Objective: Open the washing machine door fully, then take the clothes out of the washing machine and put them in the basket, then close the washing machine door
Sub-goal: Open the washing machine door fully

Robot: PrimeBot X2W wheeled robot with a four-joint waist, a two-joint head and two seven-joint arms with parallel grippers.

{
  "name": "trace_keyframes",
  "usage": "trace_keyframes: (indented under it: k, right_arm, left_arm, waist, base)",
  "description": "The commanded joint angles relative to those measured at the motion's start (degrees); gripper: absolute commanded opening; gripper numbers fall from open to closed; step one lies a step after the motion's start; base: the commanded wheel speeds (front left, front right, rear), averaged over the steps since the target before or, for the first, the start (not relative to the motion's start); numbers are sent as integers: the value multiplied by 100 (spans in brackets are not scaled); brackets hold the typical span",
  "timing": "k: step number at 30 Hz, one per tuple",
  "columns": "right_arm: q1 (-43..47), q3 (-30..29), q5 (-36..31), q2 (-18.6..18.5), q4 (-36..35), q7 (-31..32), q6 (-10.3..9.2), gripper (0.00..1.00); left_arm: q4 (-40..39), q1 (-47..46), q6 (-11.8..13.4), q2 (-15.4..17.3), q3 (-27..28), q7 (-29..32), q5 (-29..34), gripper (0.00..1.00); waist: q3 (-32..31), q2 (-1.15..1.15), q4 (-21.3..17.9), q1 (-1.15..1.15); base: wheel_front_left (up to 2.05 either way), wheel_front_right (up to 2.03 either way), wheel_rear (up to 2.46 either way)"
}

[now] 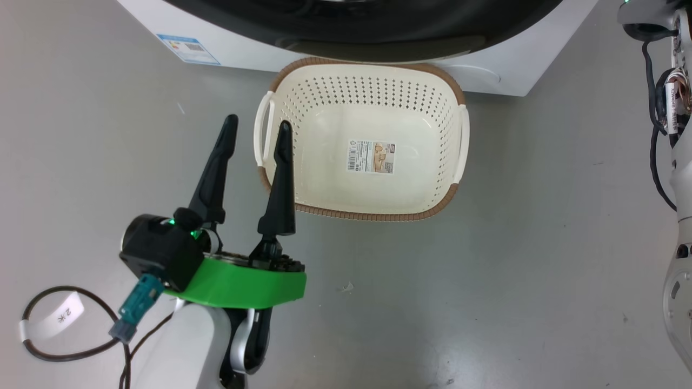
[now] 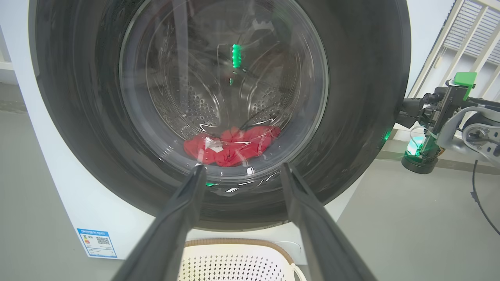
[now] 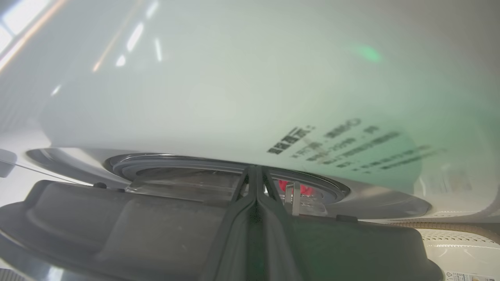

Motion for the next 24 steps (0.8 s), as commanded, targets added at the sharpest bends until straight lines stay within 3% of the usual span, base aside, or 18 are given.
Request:
trace_keyframes:
  k: [1,24]
  right_arm:
    - [32,74,3,255,-182,135,32,0]
    - [1041,663,489,282,-930,174,32,0]
  left_arm:
    - [-139,-33,40,106,205,-45,33,100]
    - [-76,133,52,106,313,-45,211,100]
  waist:
    - [-25,0,-4,0]
    - [-500,0,-107,0]
  base:
    - [0,0,0]
    - [0,0,0]
